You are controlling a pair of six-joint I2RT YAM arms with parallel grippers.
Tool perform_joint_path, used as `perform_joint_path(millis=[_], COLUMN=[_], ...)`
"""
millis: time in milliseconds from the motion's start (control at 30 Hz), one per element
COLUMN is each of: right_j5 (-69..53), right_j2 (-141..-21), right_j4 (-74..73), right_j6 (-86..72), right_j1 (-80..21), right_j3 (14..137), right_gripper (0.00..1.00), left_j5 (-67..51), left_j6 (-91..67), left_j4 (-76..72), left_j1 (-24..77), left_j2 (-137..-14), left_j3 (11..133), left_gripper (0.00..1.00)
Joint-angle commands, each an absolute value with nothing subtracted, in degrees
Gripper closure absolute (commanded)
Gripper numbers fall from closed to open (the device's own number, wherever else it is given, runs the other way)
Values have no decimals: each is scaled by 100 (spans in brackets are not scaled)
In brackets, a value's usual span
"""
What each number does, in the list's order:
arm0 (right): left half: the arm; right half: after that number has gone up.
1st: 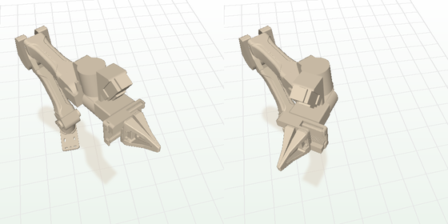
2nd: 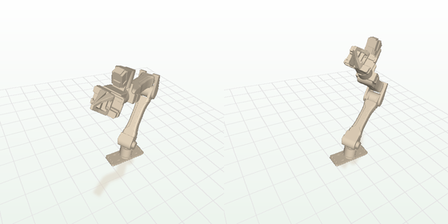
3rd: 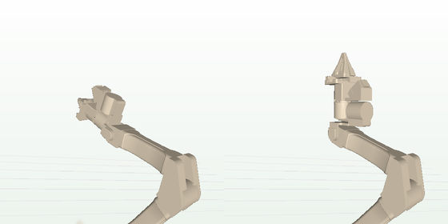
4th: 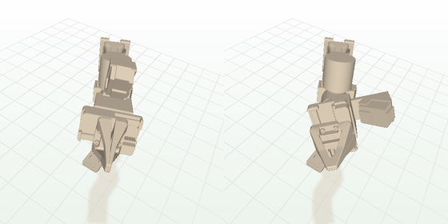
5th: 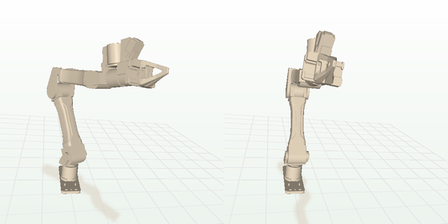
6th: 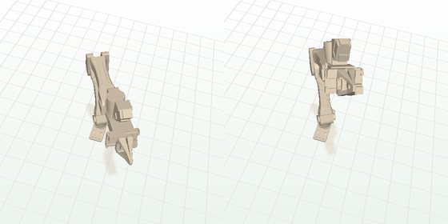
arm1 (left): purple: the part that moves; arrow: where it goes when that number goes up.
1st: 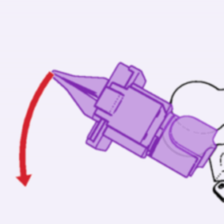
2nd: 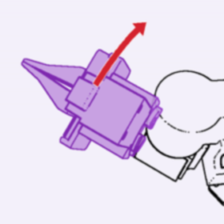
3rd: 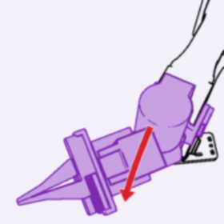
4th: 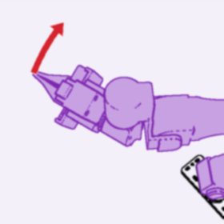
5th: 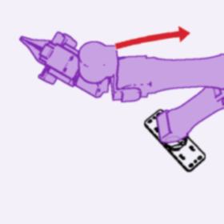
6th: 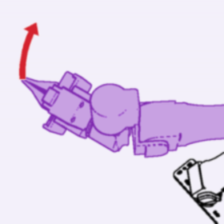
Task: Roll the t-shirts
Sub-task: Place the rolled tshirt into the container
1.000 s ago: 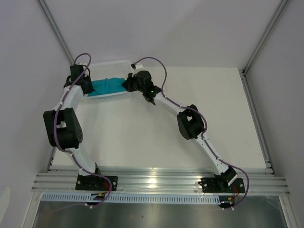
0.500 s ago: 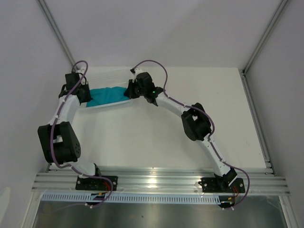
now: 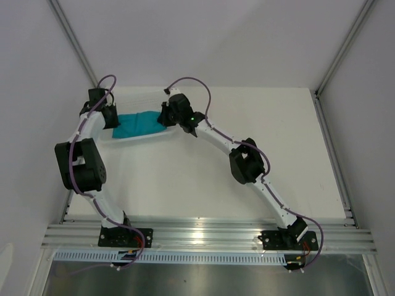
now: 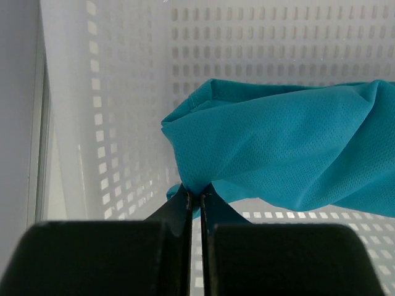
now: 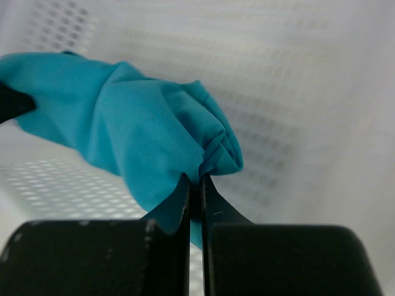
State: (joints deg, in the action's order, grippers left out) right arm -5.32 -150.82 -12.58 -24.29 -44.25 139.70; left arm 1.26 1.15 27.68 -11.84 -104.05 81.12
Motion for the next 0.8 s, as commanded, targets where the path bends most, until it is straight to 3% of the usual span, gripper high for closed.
perform_joint_path(millis=[0,333,767], right_j5=[-229,-176,-149], right_j2=[-15459,-15355,-14107], right_j4=[-1362,-1924,-2444], right_j6=[-2558,-2567,-2136], right_j1=[-4438,-4500,-4843], right_j3=[14439,14502,13167], right_gripper=[100,100,100], left_j5=[456,528,44], left_j6=[298,536,817], left_j4=[2874,3225,3129], left_j1=[-1248,-1274,-1424], left_j2=[-10643,-10916,-9783], left_j3=[8517,8815,7691], left_gripper=[99,99,99])
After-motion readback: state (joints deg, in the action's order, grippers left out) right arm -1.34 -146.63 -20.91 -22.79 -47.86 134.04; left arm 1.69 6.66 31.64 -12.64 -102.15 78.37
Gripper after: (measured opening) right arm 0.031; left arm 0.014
